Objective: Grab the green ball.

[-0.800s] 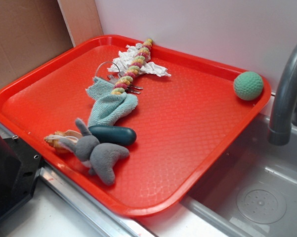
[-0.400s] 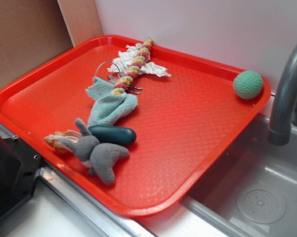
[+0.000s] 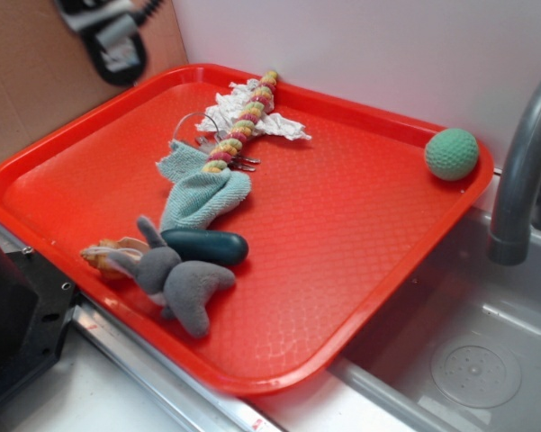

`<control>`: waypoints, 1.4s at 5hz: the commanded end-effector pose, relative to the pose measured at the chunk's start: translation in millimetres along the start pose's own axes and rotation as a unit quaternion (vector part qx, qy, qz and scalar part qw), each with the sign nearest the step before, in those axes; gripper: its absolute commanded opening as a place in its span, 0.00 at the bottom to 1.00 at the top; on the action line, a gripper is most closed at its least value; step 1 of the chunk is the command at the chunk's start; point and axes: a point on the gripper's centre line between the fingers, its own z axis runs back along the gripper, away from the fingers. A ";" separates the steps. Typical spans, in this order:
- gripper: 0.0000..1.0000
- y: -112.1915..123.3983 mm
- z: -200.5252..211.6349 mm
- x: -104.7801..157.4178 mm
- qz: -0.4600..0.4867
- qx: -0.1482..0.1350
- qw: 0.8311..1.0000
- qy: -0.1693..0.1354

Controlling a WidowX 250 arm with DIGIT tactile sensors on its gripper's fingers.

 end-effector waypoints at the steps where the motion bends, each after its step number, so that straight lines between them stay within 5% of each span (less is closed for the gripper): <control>1: 1.00 -26.5 -44.1 25.3 -0.161 0.014 0.986 -0.029; 2: 1.00 7.1 -51.5 58.6 -0.066 0.016 0.995 -0.073; 3: 1.00 34.5 -64.9 98.0 -0.005 0.002 0.997 -0.079; 4: 1.00 53.1 -75.6 124.3 0.018 0.037 0.997 -0.058; 7: 1.00 53.1 -75.6 124.3 0.018 0.037 0.997 -0.058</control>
